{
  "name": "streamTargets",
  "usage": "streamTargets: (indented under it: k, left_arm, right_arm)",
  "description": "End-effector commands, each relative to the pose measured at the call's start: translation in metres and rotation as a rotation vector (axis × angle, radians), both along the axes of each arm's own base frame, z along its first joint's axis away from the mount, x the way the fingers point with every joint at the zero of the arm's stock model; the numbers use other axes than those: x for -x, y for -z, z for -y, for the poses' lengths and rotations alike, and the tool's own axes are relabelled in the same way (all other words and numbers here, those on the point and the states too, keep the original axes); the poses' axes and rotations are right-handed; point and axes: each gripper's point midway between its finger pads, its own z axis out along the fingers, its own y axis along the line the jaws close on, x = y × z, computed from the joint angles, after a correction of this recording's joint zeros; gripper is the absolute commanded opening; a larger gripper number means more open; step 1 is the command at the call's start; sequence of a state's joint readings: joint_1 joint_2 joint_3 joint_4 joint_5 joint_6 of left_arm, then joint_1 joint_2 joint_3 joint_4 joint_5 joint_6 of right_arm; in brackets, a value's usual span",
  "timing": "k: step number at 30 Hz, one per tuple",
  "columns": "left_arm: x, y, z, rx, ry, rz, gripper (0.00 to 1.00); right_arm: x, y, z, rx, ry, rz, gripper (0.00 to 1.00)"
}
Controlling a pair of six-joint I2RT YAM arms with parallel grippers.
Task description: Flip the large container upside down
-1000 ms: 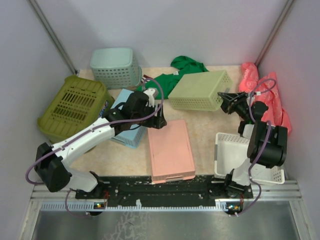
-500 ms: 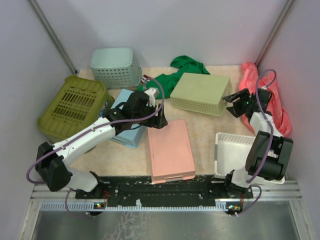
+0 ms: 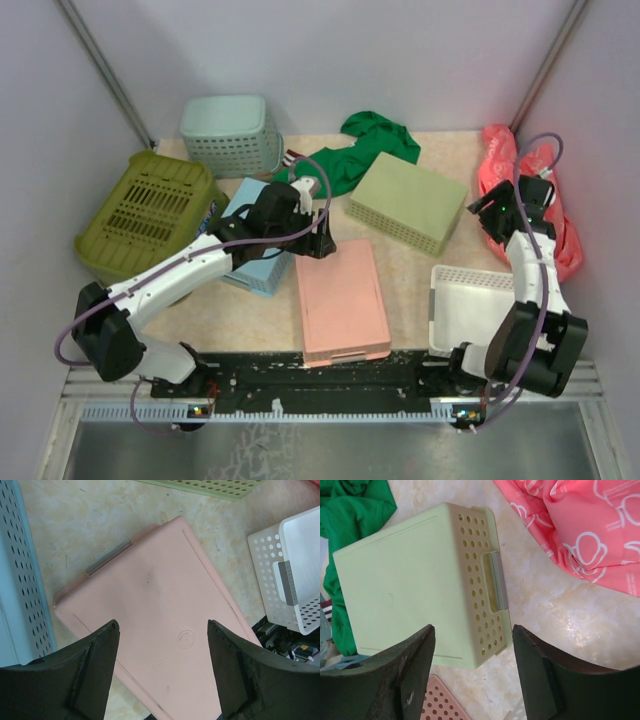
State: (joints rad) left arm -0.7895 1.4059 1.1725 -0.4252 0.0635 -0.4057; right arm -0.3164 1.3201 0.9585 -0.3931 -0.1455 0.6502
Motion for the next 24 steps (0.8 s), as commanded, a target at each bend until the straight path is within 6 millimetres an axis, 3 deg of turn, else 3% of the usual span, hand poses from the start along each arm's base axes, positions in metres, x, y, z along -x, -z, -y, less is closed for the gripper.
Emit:
streamTargets:
  k: [1, 4, 7, 13, 15, 17, 24]
  left_arm:
    - [-0.006, -0.009, 0.008, 0.023, 0.024, 0.03, 0.77]
    - [-0.007, -0.007, 0.012, 0.029, 0.037, 0.027, 0.77]
    - [-0.004, -0.003, 0.021, 0.043, 0.071, 0.004, 0.77]
    - [0.008, 0.001, 0.052, 0.044, 0.177, -0.018, 0.78]
    - [0.011, 0.002, 0.057, 0.038, 0.19, -0.016, 0.78]
    - [0.012, 0.004, 0.06, 0.04, 0.196, -0.023, 0.78]
    - [0.015, 0.009, 0.058, 0.033, 0.195, -0.024, 0.78]
  right_arm:
    - [0.003, -0.059, 0.001, 0.14, -0.01, 0.124, 0.63]
    - [0.018, -0.06, -0.016, 0.195, -0.009, 0.082, 0.63]
    - [0.039, -0.045, -0.024, 0.187, 0.03, -0.009, 0.61]
    - [0.106, -0.013, -0.002, 0.231, 0.222, -0.263, 0.62]
    - [0.127, -0.01, 0.007, 0.254, 0.304, -0.312, 0.72]
    - [0.144, -0.006, 0.014, 0.277, 0.372, -0.356, 0.9]
    - [0.137, 0.028, 0.012, 0.193, 0.381, -0.398, 0.92]
